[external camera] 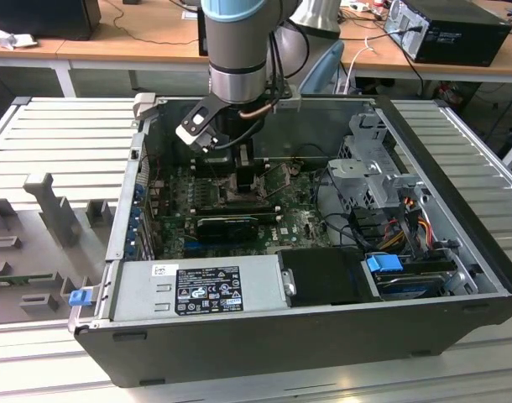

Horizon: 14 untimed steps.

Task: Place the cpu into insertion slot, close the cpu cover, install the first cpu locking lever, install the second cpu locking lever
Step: 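Place the cpu into insertion slot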

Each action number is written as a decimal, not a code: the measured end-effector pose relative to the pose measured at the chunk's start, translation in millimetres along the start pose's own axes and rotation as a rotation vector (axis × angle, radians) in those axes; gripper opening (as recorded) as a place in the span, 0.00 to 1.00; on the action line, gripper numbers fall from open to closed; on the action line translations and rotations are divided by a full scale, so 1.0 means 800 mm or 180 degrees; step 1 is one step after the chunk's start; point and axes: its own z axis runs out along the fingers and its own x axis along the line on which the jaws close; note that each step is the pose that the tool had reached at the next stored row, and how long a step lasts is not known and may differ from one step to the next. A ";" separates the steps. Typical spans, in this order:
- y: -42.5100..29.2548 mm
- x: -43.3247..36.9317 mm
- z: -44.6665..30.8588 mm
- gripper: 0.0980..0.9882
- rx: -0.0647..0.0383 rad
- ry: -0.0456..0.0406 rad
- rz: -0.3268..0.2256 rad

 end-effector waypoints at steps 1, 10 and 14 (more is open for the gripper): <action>-0.0009 0.001 0.0023 0.48 0.0000 0.0000 0.0000; -0.0061 0.012 0.0254 0.48 0.0000 -0.0002 0.0031; -0.0062 0.015 0.0297 0.48 -0.0001 -0.0006 0.0087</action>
